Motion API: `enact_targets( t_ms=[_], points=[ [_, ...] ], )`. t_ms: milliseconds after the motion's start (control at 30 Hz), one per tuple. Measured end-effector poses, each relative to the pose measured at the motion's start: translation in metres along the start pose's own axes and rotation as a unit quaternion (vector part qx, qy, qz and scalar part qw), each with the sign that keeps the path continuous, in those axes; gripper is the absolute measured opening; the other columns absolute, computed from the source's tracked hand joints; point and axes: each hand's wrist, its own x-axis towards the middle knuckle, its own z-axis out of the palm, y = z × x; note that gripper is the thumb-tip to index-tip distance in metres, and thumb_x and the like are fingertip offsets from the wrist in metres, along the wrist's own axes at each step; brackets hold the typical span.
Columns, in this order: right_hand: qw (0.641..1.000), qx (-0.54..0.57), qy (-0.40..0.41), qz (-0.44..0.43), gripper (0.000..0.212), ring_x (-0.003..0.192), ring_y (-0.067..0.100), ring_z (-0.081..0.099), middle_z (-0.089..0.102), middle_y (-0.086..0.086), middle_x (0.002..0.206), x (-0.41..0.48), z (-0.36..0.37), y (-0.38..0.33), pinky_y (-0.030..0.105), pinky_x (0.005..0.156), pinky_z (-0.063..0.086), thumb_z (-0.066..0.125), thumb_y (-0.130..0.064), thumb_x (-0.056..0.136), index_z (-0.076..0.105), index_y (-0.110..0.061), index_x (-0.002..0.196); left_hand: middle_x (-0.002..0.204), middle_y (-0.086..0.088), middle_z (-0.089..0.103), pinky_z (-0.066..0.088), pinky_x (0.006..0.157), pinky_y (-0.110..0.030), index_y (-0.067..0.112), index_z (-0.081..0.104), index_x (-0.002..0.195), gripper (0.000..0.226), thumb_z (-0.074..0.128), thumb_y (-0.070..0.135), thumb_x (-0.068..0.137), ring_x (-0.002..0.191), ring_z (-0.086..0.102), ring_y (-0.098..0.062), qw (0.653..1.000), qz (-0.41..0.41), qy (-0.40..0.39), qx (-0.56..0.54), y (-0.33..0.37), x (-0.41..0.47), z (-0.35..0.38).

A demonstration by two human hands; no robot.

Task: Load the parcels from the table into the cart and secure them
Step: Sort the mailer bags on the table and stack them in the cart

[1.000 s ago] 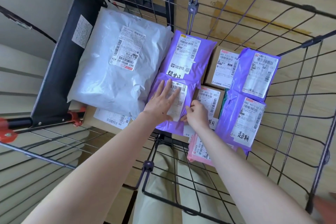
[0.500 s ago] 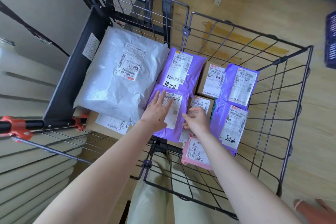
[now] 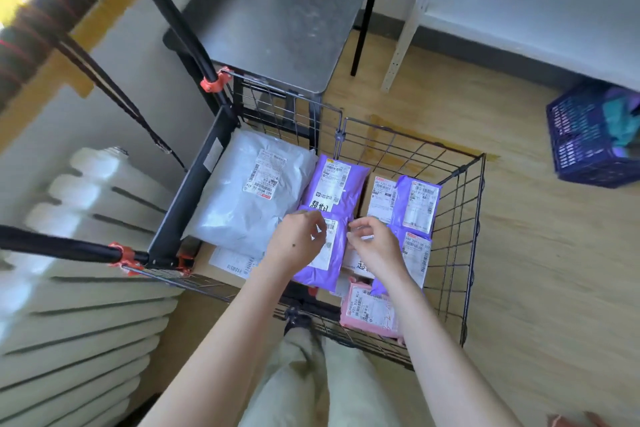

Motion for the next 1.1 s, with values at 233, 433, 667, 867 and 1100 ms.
enact_targets(
  t_ms=[233,433,667,867,1100],
  points=[
    [0.991,-0.028,-0.028,-0.125,0.013,0.073,0.007,0.058,0.061,-0.009,0.085,-0.071,-0.021,-0.061,0.015,0.063,0.044,0.057,-0.011,0.092,0.063,-0.022,0.096,0.069,0.01,0.051,0.04,0.062,-0.026,0.014,0.063,0.083,0.008,0.056,0.013,0.085,0.068,0.05,-0.013,0.994,0.015,0.104,-0.041,0.04,-0.069,-0.066],
    [0.966,-0.065,-0.084,-0.237,0.011,0.082,0.002,0.059,0.065,-0.006,0.092,-0.121,-0.033,-0.092,0.005,0.068,0.042,0.057,-0.008,0.092,0.064,-0.015,0.097,0.071,0.007,0.057,0.042,0.064,-0.025,0.014,0.063,0.083,0.009,0.056,0.013,0.087,0.068,0.052,-0.011,0.981,-0.012,0.188,-0.04,0.062,-0.138,-0.096],
    [0.915,-0.108,-0.186,-0.341,0.009,0.08,-0.001,0.059,0.067,-0.006,0.093,-0.172,-0.042,-0.107,0.004,0.067,0.041,0.06,-0.012,0.092,0.064,-0.018,0.097,0.069,0.002,0.058,0.046,0.065,-0.035,0.011,0.061,0.077,0.012,0.058,0.015,0.088,0.069,0.054,-0.017,0.928,-0.089,0.349,-0.09,0.094,-0.203,-0.094],
    [0.875,-0.119,-0.263,-0.39,0.006,0.075,-0.006,0.059,0.066,-0.01,0.088,-0.218,-0.041,-0.111,0.005,0.065,0.043,0.061,-0.015,0.092,0.064,-0.02,0.095,0.064,0.005,0.056,0.039,0.057,-0.023,0.016,0.062,0.075,0.011,0.061,0.016,0.086,0.061,0.049,-0.008,0.885,-0.157,0.43,-0.086,0.11,-0.277,-0.085],
    [0.824,-0.134,-0.315,-0.452,0.008,0.073,-0.009,0.058,0.066,-0.013,0.082,-0.279,-0.016,-0.099,0.003,0.063,0.04,0.064,-0.012,0.089,0.067,-0.019,0.09,0.068,0.01,0.059,0.039,0.058,-0.016,0.022,0.063,0.079,0.01,0.061,0.021,0.089,0.063,0.053,-0.004,0.84,-0.223,0.486,-0.092,0.109,-0.368,-0.075]
  ],
)
